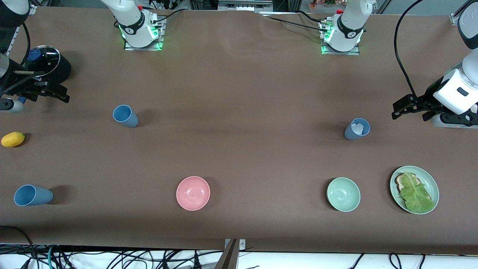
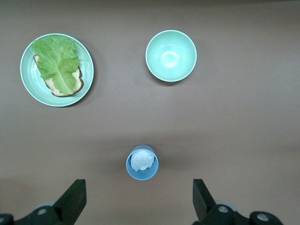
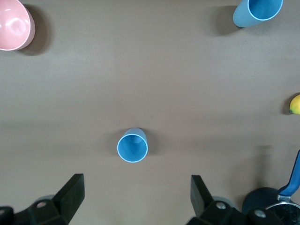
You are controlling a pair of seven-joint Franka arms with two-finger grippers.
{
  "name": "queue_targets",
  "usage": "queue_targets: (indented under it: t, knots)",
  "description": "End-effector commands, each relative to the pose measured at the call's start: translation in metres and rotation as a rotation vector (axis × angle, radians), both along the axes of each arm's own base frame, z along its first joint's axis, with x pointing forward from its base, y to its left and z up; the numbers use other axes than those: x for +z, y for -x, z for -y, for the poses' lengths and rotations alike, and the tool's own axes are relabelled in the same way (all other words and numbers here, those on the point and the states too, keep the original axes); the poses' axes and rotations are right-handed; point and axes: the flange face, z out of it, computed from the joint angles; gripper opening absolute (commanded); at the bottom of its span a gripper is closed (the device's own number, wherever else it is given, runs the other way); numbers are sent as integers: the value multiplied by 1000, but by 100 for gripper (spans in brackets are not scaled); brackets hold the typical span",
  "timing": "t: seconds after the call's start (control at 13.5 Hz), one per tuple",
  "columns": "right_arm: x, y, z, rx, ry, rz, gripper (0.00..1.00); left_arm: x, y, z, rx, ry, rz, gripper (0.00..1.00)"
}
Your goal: Stack blue cups with both arms
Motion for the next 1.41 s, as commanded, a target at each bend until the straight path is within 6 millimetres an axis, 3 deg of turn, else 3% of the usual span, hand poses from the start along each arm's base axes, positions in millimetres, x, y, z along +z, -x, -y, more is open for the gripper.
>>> queue_targets:
  t: [0.0,1.34]
  knots:
    - [1,1,0,-10,-3,7,100,1,2,0,11,16,-4,100]
    - [3,3,0,-10,-4,-4,100,4,-1,0,9,17,2,100]
